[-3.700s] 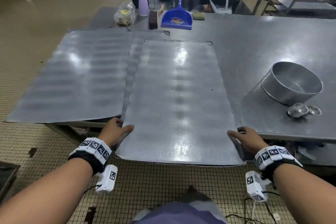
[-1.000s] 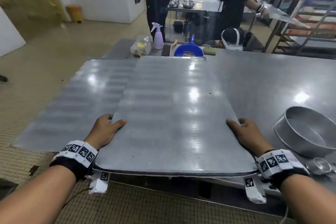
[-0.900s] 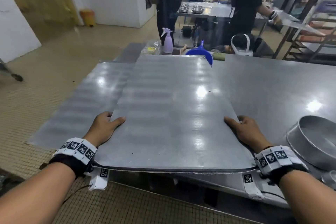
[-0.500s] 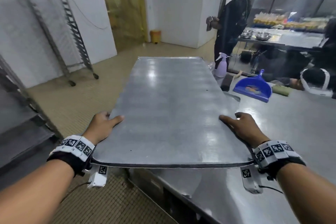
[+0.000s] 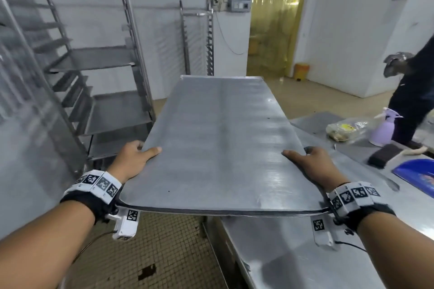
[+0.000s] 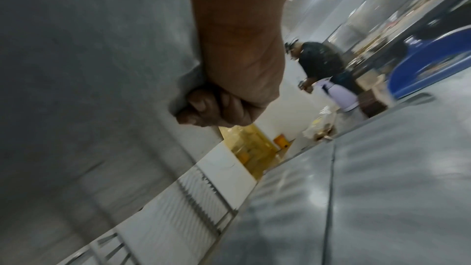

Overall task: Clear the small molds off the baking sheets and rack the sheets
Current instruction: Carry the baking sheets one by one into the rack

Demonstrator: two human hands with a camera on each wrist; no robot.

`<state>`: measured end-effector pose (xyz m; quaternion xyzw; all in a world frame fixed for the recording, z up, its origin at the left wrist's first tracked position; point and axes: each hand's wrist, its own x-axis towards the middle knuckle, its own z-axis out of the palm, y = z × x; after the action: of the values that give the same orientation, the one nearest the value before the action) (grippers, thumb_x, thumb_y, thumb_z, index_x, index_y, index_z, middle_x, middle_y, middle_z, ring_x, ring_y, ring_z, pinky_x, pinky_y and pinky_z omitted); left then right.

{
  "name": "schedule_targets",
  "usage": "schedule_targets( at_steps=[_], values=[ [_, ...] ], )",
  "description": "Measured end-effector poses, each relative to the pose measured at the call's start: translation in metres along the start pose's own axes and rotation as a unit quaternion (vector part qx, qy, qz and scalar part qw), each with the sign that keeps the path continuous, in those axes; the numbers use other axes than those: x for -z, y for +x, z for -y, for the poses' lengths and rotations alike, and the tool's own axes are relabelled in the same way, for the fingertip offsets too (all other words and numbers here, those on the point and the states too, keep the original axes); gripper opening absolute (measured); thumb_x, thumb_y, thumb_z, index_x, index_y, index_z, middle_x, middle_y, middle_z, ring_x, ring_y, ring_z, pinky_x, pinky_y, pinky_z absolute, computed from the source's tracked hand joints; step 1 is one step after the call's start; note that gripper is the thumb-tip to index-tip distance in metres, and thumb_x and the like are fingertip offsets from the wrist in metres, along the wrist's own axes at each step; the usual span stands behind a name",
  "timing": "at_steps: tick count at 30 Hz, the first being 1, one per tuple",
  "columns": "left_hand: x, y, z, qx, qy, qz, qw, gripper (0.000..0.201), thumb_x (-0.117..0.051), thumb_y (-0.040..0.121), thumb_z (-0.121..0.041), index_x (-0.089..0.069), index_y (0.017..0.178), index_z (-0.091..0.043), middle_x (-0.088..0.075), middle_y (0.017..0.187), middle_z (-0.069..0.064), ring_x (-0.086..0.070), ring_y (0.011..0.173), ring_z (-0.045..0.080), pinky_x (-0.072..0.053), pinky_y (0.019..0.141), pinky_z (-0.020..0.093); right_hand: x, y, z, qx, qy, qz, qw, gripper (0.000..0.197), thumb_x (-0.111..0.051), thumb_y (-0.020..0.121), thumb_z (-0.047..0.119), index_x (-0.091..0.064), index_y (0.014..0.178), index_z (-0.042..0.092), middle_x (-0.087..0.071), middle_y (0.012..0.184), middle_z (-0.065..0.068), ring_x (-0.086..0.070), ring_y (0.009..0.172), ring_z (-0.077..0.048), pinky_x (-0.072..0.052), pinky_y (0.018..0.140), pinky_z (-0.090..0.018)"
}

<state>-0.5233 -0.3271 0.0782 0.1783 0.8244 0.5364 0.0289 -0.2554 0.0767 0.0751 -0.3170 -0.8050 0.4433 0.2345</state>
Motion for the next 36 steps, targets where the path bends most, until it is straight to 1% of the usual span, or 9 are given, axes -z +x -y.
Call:
schedule_targets(
  at_steps=[4, 7, 11, 14, 19, 26, 28, 32, 36],
  values=[
    [0.042, -0.042, 0.003, 0.021, 0.022, -0.055, 0.998, 0.053, -0.085, 0.069, -0.053, -0.074, 0.092, -0.007, -0.078, 0.09, 0.006, -0.074, 0.086, 0.026, -0.058, 0.078, 0.04, -0.027, 0.005, 0.017, 0.033, 0.006, 0.054, 0.998, 0.079, -0.079, 0.063, 0.072, -0.071, 0.096, 0.001, -0.075, 0.078, -0.01, -0.068, 0.067, -0.02, -0.052, 0.062, -0.031],
    [0.069, -0.073, 0.005, 0.036, 0.035, -0.098, 0.994, 0.05, -0.084, 0.077, -0.043, -0.072, 0.094, 0.002, -0.077, 0.092, 0.016, -0.074, 0.087, 0.032, -0.056, 0.074, 0.037, -0.05, 0.006, 0.031, 0.044, 0.033, 0.091, 0.994, 0.088, -0.081, 0.057, 0.074, -0.069, 0.1, -0.003, -0.071, 0.073, -0.005, -0.062, 0.06, -0.019, -0.049, 0.058, -0.032],
    [0.107, -0.107, 0.012, 0.058, 0.043, -0.13, 0.989, 0.049, -0.085, 0.075, -0.046, -0.074, 0.094, -0.002, -0.078, 0.088, 0.011, -0.075, 0.083, 0.03, -0.06, 0.081, 0.048, -0.084, 0.008, 0.05, 0.068, 0.022, 0.139, 0.988, 0.096, -0.077, 0.053, 0.083, -0.07, 0.099, -0.001, -0.075, 0.086, -0.007, -0.072, 0.076, -0.028, -0.059, 0.07, -0.043],
    [0.131, -0.125, 0.014, 0.064, 0.029, -0.152, 0.986, 0.035, -0.085, 0.078, -0.037, -0.076, 0.09, -0.005, -0.079, 0.085, 0.006, -0.076, 0.08, 0.026, -0.059, 0.072, 0.037, -0.108, 0.004, 0.068, 0.077, 0.018, 0.165, 0.983, 0.101, -0.075, 0.051, 0.088, -0.066, 0.103, 0.001, -0.07, 0.092, -0.009, -0.066, 0.078, -0.026, -0.05, 0.069, -0.032],
    [0.163, -0.141, 0.022, 0.069, 0.015, -0.182, 0.981, 0.028, -0.084, 0.08, -0.029, -0.076, 0.087, -0.004, -0.078, 0.075, 0.002, -0.075, 0.069, 0.018, -0.055, 0.057, 0.024, -0.142, -0.005, 0.103, 0.103, 0.019, 0.199, 0.974, 0.079, -0.077, 0.06, 0.079, -0.063, 0.088, 0.006, -0.054, 0.061, 0.002, -0.048, 0.052, -0.015, -0.038, 0.051, -0.025],
    [0.211, -0.129, 0.06, 0.089, 0.006, -0.215, 0.973, 0.035, -0.085, 0.079, -0.03, -0.073, 0.092, 0.0, -0.077, 0.085, 0.012, -0.073, 0.071, 0.024, -0.056, 0.062, 0.031, -0.207, 0.003, 0.143, 0.124, 0.007, 0.216, 0.968, 0.088, -0.079, 0.063, 0.074, -0.069, 0.098, -0.007, -0.073, 0.074, -0.003, -0.068, 0.066, -0.019, -0.049, 0.061, -0.03],
    [0.227, -0.119, 0.072, 0.089, 0.004, -0.215, 0.973, 0.035, -0.084, 0.08, -0.031, -0.072, 0.091, -0.001, -0.076, 0.084, 0.011, -0.074, 0.074, 0.026, -0.056, 0.063, 0.031, -0.226, 0.003, 0.155, 0.119, 0.006, 0.216, 0.969, 0.075, -0.082, 0.067, 0.067, -0.067, 0.089, -0.003, -0.073, 0.071, -0.003, -0.068, 0.064, -0.018, -0.048, 0.057, -0.027],
    [0.251, -0.088, 0.094, 0.08, -0.001, -0.216, 0.973, 0.026, -0.081, 0.083, -0.022, -0.063, 0.07, -0.008, -0.069, 0.064, 0.0, -0.067, 0.063, 0.021, -0.046, 0.045, 0.015, -0.263, 0.003, 0.188, 0.134, 0.003, 0.203, 0.97, 0.056, -0.084, 0.074, 0.053, -0.047, 0.06, 0.012, -0.044, 0.041, 0.007, -0.039, 0.038, -0.012, -0.031, 0.042, -0.025],
    [0.283, -0.047, 0.117, 0.069, -0.006, -0.201, 0.977, 0.033, -0.081, 0.083, -0.025, -0.057, 0.063, -0.013, -0.062, 0.048, -0.011, -0.064, 0.056, 0.016, -0.04, 0.041, 0.012, -0.305, 0.011, 0.214, 0.123, 0.001, 0.205, 0.971, 0.049, -0.084, 0.076, 0.048, -0.062, 0.07, 0.004, -0.06, 0.053, -0.001, -0.052, 0.045, -0.014, -0.036, 0.038, -0.017]
  ],
)
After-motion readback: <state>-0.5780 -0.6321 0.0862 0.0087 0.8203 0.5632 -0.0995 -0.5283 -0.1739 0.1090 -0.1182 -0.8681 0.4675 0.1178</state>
